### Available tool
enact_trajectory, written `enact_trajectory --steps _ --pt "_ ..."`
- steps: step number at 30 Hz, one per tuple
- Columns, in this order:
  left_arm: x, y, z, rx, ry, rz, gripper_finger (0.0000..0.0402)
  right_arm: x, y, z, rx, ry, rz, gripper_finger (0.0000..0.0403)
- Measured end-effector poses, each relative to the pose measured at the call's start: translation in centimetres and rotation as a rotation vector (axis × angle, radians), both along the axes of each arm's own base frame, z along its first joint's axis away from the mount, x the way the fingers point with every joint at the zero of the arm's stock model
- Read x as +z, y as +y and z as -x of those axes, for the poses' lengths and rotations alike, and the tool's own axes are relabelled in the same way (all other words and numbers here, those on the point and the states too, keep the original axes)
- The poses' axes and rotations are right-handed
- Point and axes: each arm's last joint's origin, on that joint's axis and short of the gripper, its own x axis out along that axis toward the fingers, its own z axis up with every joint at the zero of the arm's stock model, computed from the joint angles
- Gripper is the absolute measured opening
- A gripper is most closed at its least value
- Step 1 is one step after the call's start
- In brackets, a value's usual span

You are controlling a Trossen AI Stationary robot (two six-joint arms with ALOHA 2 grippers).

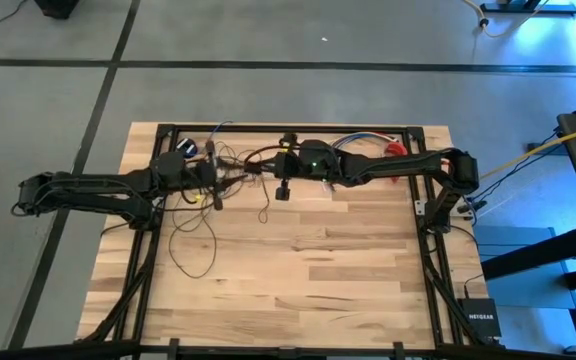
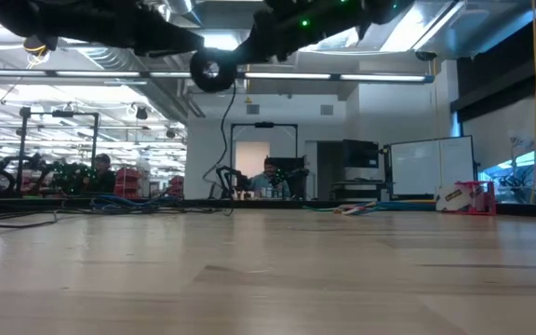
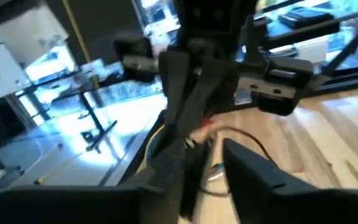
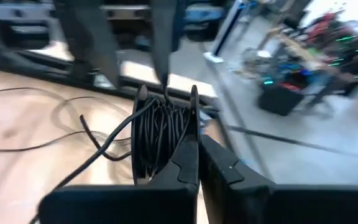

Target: Coiling cords

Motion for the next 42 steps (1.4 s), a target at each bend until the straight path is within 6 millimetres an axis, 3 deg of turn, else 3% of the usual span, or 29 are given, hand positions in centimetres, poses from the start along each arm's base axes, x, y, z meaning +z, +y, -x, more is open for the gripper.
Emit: enact_trajectory --steps 4,8,14,23,31,34,40,42 --pt "1.3 -0.4 0.2 0.007 0.057 0.055 0.0151 1.9 0.3 1.0 -0.099 -0.023 0.072 0.0004" --pt "0.8 -1.0 0.2 -0.017 0.137 0.139 0.0172 3.2 0.5 1.5 -0.208 -0.084 0.128 0.0003" --pt "-2.3 -1.3 -1.5 0.028 0.182 0.222 0.0160 3.7 0.0 1.2 -0.341 -0.154 0.172 0.0002" --pt "-3.5 -0.7 -4.8 0.091 0.078 0.168 0.0144 2.7 0.5 0.5 -0.319 -0.140 0.183 0.0001" --pt "-4.0 -0.6 -5.6 0.092 0.056 0.170 0.0143 2.7 0.5 0.5 -0.328 -0.128 0.195 0.0002" --pt "-4.2 -0.6 -5.7 0.093 0.071 0.163 0.0126 2.5 0.5 0.5 -0.323 -0.115 0.198 0.0002" --pt "-4.1 -0.5 -5.8 0.087 0.050 0.141 0.0023 3.0 0.6 0.4 -0.273 -0.171 0.186 0.0004" --pt "-4.0 -0.5 -5.8 0.086 0.042 0.136 0.0007 3.0 0.7 0.4 -0.261 -0.177 0.184 0.0004"
